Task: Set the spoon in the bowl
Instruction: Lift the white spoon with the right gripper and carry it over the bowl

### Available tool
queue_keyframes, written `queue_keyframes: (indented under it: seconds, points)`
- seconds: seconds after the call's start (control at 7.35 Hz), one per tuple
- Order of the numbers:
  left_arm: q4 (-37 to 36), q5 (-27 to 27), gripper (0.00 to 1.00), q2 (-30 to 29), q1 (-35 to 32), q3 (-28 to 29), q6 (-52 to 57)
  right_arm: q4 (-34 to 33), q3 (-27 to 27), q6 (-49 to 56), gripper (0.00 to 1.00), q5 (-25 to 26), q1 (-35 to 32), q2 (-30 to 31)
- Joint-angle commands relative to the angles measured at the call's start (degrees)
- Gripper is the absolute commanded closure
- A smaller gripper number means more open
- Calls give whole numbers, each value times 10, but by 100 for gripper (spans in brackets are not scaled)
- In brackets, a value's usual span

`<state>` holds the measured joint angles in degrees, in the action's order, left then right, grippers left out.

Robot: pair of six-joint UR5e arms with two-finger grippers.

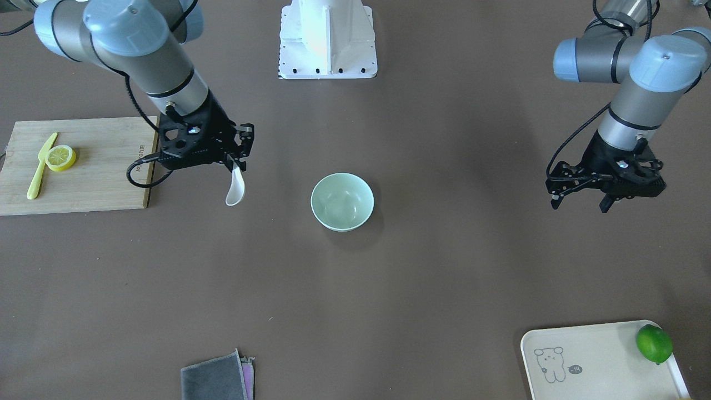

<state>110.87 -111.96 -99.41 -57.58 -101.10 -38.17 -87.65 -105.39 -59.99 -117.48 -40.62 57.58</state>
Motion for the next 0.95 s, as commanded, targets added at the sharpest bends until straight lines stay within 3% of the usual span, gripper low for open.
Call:
queue_keyframes:
  seconds: [0.0,0.41,0.82]
  points:
    - [0,-10,2,26,-40,-1,56,-11,50,-34,100,60,54,-81]
    - [0,-11,2,31,-42,0,57,-14,136,-33,100,98,87,-144]
    - [0,-10,2,31,-41,5,57,-72,184,-19,100,92,86,-210]
